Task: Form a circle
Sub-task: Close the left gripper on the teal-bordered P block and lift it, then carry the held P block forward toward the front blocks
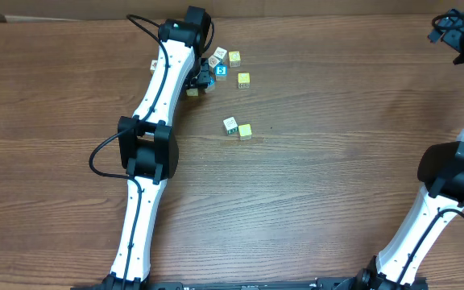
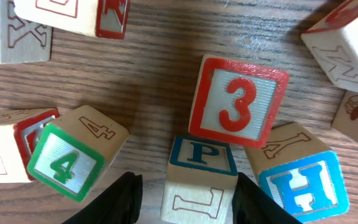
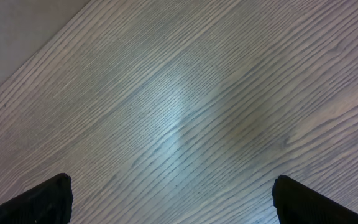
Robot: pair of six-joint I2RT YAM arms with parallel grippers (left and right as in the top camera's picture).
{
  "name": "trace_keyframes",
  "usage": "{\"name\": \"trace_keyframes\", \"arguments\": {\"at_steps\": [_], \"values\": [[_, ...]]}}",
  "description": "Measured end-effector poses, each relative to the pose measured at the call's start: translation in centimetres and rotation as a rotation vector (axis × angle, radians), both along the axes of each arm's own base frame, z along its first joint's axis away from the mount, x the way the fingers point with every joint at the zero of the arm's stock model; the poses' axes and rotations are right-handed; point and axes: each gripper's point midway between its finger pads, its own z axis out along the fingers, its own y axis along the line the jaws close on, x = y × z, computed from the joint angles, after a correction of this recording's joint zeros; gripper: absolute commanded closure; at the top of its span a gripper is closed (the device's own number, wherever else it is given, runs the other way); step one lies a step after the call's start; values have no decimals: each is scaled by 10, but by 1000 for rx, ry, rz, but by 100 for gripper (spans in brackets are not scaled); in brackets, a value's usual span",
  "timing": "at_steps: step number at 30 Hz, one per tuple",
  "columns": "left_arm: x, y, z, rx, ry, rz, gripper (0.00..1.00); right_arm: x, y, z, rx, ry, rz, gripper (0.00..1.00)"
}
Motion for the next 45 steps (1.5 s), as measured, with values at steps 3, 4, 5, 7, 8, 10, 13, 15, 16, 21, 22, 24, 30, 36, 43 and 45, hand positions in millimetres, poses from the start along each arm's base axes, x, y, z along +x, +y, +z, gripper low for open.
{"name": "trace_keyframes", "arguments": {"at_steps": [3,4,5,7,8,10,13,15,16,21,22,24,30,36,43,45], "values": [[1,0,-3,0,0,0,65,0,0,0,0,0,0,0],[1,0,-5,1,1,-2,65,0,0,0,0,0,0,0],[0,0,-6,1,3,-3,65,0,0,0,0,0,1,0],[0,0,-9,2,8,-3,67,0,0,0,0,0,0,0],[0,0,-10,3,9,-4,67,0,0,0,0,0,0,0],[0,0,-10,3,7,-7,68,0,0,0,0,0,0,0],[0,0,-10,4,8,-12,69,0,0,0,0,0,0,0],[-2,0,-9,5,15,-14,70,0,0,0,0,0,0,0],[-3,1,-6,6,18,-15,71,0,0,0,0,0,0,0],[0,0,25,-4,-22,-14,76,0,0,0,0,0,0,0],[0,0,35,-8,-37,-15,77,0,0,0,0,0,0,0],[1,-2,55,-21,-68,-15,76,0,0,0,0,0,0,0],[-6,-16,87,-83,-110,-9,73,0,0,0,0,0,1,0],[-16,-53,90,-114,-113,-28,70,0,0,0,0,0,0,0],[-30,-97,90,-118,-129,-10,75,0,0,0,0,0,1,0],[-34,-105,90,-122,-132,10,74,0,0,0,0,0,0,0]]}}
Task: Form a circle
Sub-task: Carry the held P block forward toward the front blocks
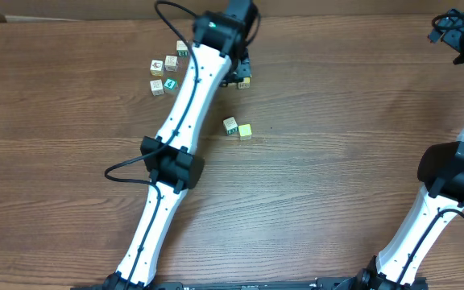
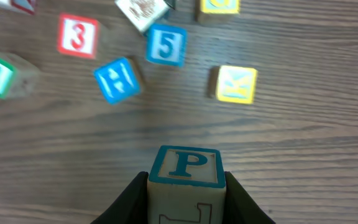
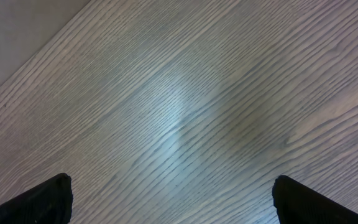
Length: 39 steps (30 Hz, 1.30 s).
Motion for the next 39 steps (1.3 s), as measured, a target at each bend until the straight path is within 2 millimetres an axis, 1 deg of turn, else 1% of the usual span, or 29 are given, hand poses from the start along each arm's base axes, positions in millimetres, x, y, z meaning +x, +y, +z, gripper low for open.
{"name": "trace_keyframes", "arguments": {"at_steps": [2,5,8,11,15,20,25,29,34,39], "values": [[-3,-6,0,-3,-2,24,74,0,0,0,0,0,0,0],[-5,-8,-5,-2,8,67,73,0,0,0,0,0,0,0],[-7,-8,-19,12,36,105,75,0,0,0,0,0,1,0],[-7,-8,-38,26,62,128,76,0,0,0,0,0,0,0],[-7,-8,-61,42,92,139,76,0,0,0,0,0,0,0],[-10,-7,-82,58,121,146,75,0,0,0,1,1,0,0],[-13,-8,-93,54,143,151,73,0,0,0,0,0,0,0],[-13,-10,-97,47,151,149,73,0,0,0,0,0,0,0],[-12,-12,-98,38,147,148,64,0,0,0,0,0,0,0],[-13,-11,-101,41,155,149,61,0,0,0,0,0,1,0]]}}
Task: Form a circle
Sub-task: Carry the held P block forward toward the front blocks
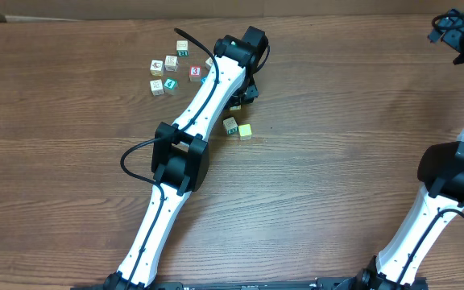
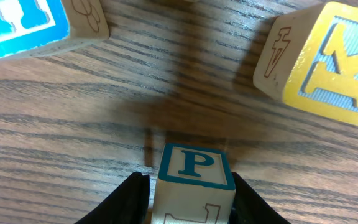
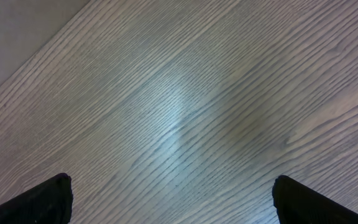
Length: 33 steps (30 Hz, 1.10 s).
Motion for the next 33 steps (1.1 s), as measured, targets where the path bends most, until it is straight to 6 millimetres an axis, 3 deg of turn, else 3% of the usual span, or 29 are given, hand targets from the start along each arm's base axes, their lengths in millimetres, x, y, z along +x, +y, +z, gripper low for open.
{"name": "trace_keyframes", "arguments": {"at_steps": [13,24,33], "values": [[9,-5,1,-16,-38,-24,64,0,0,0,1,0,0,0],[6,-8,1,-28,-22,-50,72,0,0,0,0,0,-1,0],[2,-11,0,-20,-7,-117,73,0,0,0,1,0,-1,0]]}}
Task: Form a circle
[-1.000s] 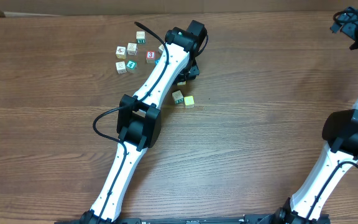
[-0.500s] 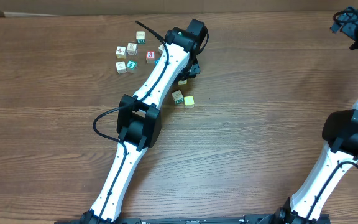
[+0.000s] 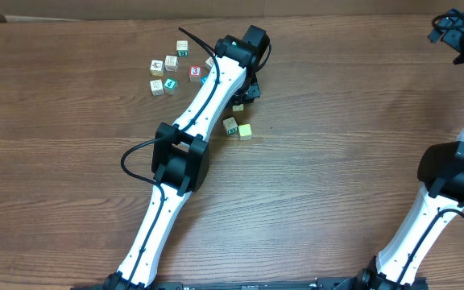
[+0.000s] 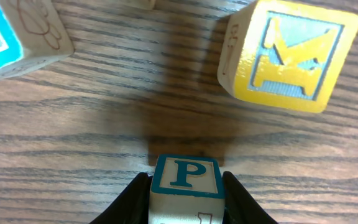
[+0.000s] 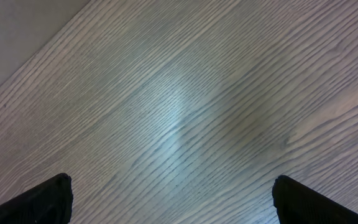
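My left gripper [image 4: 186, 200] is shut on a wooden block with a blue P [image 4: 185, 184], held low over the table above its own shadow. A yellow K block [image 4: 289, 55] lies ahead to the right, and a blue-faced block [image 4: 8, 32] ahead to the left. From overhead, the left gripper [image 3: 246, 90] is just above a pair of blocks [image 3: 238, 127] in the middle of the table. Loose blocks, among them a red 3 [image 3: 195, 72], lie at the back left. My right gripper [image 5: 182, 205] is open over bare wood at the far right [image 3: 457, 36].
The brown wooden table [image 3: 337, 177] carries both arms. A loose cluster of blocks [image 3: 164, 74] sits at the back left. The left arm's white links [image 3: 192, 129] stretch across the table's left half, with a black cable looping beside them.
In the left wrist view the K block and the blue block have shifted left. The fingers now sit tight against both sides of the P block. The right arm is unchanged.
My left gripper first stood open around the P block in the crowded back-left cluster. Then it held the P block well above the table, right of the cluster. Then the block was low beside the K block, where it still is.
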Robot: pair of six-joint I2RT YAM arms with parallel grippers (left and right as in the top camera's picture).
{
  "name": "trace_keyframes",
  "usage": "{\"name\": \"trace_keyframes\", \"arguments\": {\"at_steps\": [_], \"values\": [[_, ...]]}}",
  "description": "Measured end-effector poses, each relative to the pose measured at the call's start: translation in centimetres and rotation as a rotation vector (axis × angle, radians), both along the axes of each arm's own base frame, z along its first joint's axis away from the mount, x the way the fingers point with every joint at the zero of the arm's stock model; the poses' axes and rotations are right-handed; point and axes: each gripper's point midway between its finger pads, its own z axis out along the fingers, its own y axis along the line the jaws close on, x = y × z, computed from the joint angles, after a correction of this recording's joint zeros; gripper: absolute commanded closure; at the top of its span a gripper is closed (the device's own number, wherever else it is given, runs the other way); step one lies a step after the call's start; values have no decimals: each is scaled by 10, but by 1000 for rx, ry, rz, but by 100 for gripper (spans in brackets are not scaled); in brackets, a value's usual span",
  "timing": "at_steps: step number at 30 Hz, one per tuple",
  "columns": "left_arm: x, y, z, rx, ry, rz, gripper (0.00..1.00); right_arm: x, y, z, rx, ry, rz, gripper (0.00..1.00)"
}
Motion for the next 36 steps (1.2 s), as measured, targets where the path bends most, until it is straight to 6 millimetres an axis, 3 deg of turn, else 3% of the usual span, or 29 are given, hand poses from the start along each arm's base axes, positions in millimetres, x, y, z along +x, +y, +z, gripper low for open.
{"name": "trace_keyframes", "arguments": {"at_steps": [22,26,31,36], "values": [[-9,-9,0,-36,44,-122,74,0,0,0,0,0,1,0],[-16,-9,0,-37,70,-133,71,0,0,0,0,0,1,0],[-24,-9,-1,-39,104,-142,57,0,0,0,0,0,1,0],[-17,-12,-1,-45,73,-143,55,0,0,0,0,0,1,0]]}}
